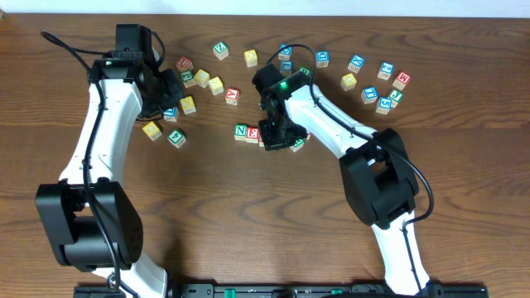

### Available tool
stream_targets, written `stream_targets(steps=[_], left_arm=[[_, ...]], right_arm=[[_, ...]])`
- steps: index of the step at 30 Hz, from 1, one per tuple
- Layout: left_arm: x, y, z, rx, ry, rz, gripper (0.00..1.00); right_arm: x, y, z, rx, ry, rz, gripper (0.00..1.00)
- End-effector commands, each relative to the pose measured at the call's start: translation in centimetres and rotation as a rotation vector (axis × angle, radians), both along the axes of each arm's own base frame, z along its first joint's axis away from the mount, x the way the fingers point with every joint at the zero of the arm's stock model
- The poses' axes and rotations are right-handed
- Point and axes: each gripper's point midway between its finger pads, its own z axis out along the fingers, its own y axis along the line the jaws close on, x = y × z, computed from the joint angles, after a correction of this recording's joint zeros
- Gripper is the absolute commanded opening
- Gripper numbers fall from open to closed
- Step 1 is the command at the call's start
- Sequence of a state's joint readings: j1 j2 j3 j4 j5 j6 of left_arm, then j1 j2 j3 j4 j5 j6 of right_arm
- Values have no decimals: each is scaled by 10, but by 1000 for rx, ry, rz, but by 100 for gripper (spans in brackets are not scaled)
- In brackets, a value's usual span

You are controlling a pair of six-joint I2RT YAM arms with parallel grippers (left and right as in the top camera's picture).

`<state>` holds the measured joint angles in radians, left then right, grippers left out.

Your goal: Spell out NEURIPS

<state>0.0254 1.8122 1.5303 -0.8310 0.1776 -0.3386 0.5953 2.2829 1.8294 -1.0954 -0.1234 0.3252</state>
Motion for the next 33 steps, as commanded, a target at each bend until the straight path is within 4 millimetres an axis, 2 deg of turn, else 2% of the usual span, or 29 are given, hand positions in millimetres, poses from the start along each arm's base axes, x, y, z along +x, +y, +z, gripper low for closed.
stream_targets(steps=[1,8,18,29,33], left_arm=[[-3,3,-5,17,15,-10,8],[-3,3,-5,17,15,-10,8],[-3,3,-5,17,15,-10,8],[-3,3,-5,17,14,-10,8],[-3,3,-5,17,14,-10,8]], right_arm=[[-11,11,-2,1,10,40,2],[-11,18,-2,1,-11,57,2],[9,30,-1,34,-103,60,2],[7,34,-1,36,-111,78,1],[11,33,7,49,-124,68,1]])
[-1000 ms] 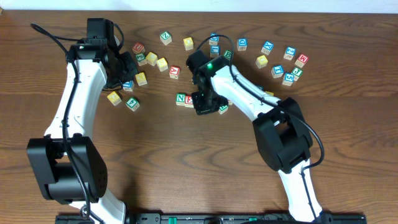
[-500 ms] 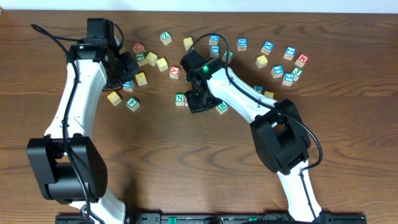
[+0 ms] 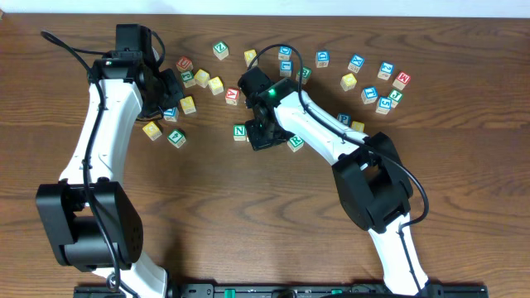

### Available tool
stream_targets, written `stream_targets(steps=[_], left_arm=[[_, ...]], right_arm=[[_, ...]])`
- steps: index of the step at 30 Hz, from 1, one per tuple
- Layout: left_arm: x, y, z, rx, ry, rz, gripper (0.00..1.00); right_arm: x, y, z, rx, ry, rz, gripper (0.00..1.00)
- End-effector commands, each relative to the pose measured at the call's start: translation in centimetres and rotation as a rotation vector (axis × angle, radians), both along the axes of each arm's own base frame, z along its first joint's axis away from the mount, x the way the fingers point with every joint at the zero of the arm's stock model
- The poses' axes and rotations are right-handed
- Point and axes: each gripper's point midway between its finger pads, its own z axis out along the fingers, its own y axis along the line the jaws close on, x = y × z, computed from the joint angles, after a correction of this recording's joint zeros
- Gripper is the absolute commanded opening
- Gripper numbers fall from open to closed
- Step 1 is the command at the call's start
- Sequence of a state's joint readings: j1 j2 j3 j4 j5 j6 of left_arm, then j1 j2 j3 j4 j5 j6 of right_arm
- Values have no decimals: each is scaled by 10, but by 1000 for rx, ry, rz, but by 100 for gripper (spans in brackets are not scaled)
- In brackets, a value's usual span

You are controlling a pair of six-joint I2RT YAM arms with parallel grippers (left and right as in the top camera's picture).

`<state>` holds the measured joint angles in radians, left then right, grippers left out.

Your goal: Spell out NEURIPS

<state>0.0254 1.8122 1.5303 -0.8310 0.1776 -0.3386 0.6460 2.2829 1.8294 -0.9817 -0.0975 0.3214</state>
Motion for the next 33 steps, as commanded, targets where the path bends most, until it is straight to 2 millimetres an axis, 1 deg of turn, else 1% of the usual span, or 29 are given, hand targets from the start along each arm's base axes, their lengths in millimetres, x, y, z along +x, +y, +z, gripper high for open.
stream_targets(steps=[1,6,12,14,20,22,23,25,30,33], left_arm=[[-3,2,-5,17,14,-11,8],[-1,-5,-4,18,8,-27,8],[0,-13,-4,18,0,-47,8],[0,-14,-4,18,0,-48,8],[0,-14,-4,18,2,-48,8],[0,-14,-4,18,2,-48,8],[0,-14,-4,18,1,-48,8],[0,-14,-5,18,2,-48,8],[0,-14,-4,18,2,-48,8],[1,-14,-4,18,-1,-48,8]], right_arm=[[3,1,10,11,-25,11,1],[20,-7,28,47,-76,-23,1],[33,-23,29,48,-81,-66,1],[35,-24,30,61,-80,-72,1],[37,-21,31,94,-71,-74,1],[43,-20,32,103,-96,-77,1],[52,-21,34,101,-132,-85,1],[59,-20,36,109,-161,-84,1],[78,-8,45,154,-256,-27,2],[84,0,45,174,-286,-21,2]])
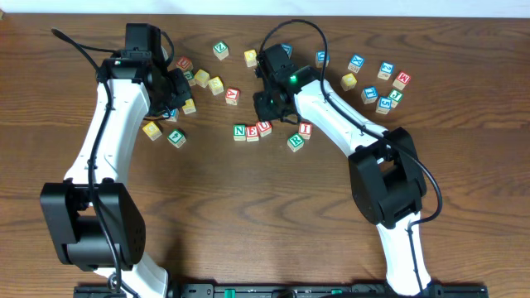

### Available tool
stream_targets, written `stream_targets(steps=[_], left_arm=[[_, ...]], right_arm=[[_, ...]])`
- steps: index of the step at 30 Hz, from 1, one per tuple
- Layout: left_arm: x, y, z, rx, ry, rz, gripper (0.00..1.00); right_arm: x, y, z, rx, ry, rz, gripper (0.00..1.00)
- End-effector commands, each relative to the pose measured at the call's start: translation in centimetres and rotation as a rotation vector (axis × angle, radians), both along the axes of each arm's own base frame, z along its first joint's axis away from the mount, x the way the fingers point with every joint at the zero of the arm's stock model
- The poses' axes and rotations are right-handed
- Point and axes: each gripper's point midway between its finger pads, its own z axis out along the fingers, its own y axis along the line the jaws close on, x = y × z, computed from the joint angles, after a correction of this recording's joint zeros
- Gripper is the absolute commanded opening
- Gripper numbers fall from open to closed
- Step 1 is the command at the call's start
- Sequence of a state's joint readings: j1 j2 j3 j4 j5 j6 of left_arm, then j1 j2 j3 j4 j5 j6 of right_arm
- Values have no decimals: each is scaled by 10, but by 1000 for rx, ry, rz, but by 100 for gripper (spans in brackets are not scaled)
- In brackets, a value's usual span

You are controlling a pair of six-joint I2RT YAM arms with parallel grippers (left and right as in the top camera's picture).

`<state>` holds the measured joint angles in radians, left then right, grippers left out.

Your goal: Spell out NEURIPS

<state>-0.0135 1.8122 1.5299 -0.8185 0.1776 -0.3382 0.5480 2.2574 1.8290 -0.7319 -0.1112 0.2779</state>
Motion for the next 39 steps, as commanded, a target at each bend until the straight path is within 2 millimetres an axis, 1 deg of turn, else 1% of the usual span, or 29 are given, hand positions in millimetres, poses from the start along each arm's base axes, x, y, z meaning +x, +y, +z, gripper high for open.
stream_targets(steps=[1,2,9,15,23,39], left_arm=[[-1,3,-6,19,12,-9,8],[-1,3,-6,18,12,-9,8],[-1,3,-8,18,18,-9,8],[-1,3,-8,18,18,-9,8],[-1,3,-8,18,17,-9,8],[-1,3,-8,18,17,-9,8]], right_arm=[[7,6,13,12,-60,31,2],[7,7,12,13,-61,33,2],[2,8,-13,-16,-25,39,1],[2,8,-15,-18,-22,39,1],[-5,11,-34,-36,12,47,1],[-13,8,-38,-53,49,35,1]])
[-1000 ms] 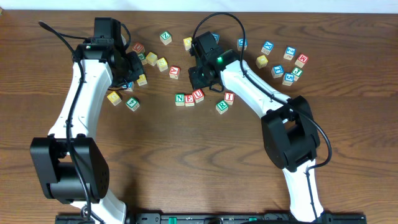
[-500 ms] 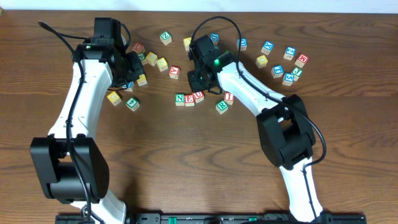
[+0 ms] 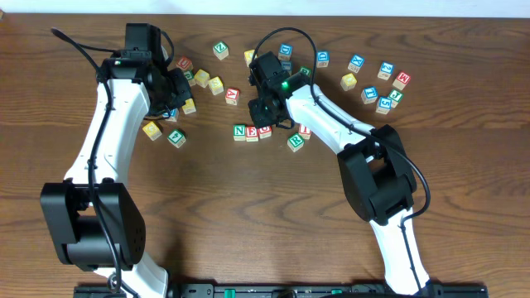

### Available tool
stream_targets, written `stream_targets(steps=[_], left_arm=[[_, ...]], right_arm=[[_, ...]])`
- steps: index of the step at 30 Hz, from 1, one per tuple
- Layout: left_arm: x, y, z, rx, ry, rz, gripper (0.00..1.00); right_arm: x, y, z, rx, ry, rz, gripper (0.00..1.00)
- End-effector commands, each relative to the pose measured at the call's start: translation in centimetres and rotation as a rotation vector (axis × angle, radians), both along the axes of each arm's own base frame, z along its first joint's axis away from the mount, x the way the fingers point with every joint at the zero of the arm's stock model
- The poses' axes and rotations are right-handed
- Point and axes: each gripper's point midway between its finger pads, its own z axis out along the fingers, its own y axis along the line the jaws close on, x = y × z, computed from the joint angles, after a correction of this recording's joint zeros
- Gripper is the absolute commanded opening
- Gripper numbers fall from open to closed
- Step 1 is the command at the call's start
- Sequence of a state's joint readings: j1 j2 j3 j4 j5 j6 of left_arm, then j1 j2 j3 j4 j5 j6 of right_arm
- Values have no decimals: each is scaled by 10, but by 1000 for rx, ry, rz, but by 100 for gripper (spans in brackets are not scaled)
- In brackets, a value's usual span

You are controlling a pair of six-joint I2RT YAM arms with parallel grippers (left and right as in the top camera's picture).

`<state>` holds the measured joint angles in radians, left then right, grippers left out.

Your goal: Spell out NEURIPS

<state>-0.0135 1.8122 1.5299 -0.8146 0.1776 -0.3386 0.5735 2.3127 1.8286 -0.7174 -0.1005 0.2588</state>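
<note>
Three letter blocks stand in a row at mid-table: N [image 3: 240, 132], E [image 3: 252, 134] and U [image 3: 265, 130]. My right gripper [image 3: 267, 118] hangs just behind the U block, its dark fingers at or touching the block's far edge; the finger gap is hidden from above. A green R block [image 3: 295, 141] and a red-lettered I block [image 3: 305, 130] lie just right of the row. My left gripper [image 3: 172, 99] sits low among loose blocks at the left, its state hidden by the wrist.
Loose letter blocks are scattered along the far side, from a red one [image 3: 184, 64] to an M block [image 3: 402, 80]. A yellow block [image 3: 151, 130] and a green block [image 3: 175, 138] lie near the left arm. The right arm's cable [image 3: 277, 37] arcs over the back blocks.
My right gripper has come down and slightly left, from behind the row to right at the U block's far edge. The N, E, U row and the left arm have not moved.
N and E stood side by side with my right gripper low just right of them. Then the gripper covered the spot beside N. Then it had pulled back, leaving N, E, U in a row. The left arm had shifted slightly right by then.
</note>
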Motion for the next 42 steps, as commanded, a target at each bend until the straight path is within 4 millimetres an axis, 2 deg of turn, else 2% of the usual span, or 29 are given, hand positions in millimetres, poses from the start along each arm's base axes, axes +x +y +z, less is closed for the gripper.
stream_targets(steps=[1,23,28,31,35,38,42], left_arm=[[-2,3,-8,18,21,-9,8],[-2,3,-8,18,21,-9,8],[-2,3,-8,18,21,-9,8],[-2,3,-8,18,21,-9,8],[-2,3,-8,18,21,-9,8],[-2,3,-8,18,21,-9,8],[-2,3,-8,18,21,-9,8]], right_arm=[[-6,-2,-11,-19,28,-7,1],[-13,-1,-12,-12,61,-5,1],[-9,0,-10,-6,45,6,1],[-2,1,-3,5,26,0,1],[11,-7,18,26,-10,-24,2],[15,-20,29,25,-10,-55,3],[5,-34,25,-5,51,-85,3]])
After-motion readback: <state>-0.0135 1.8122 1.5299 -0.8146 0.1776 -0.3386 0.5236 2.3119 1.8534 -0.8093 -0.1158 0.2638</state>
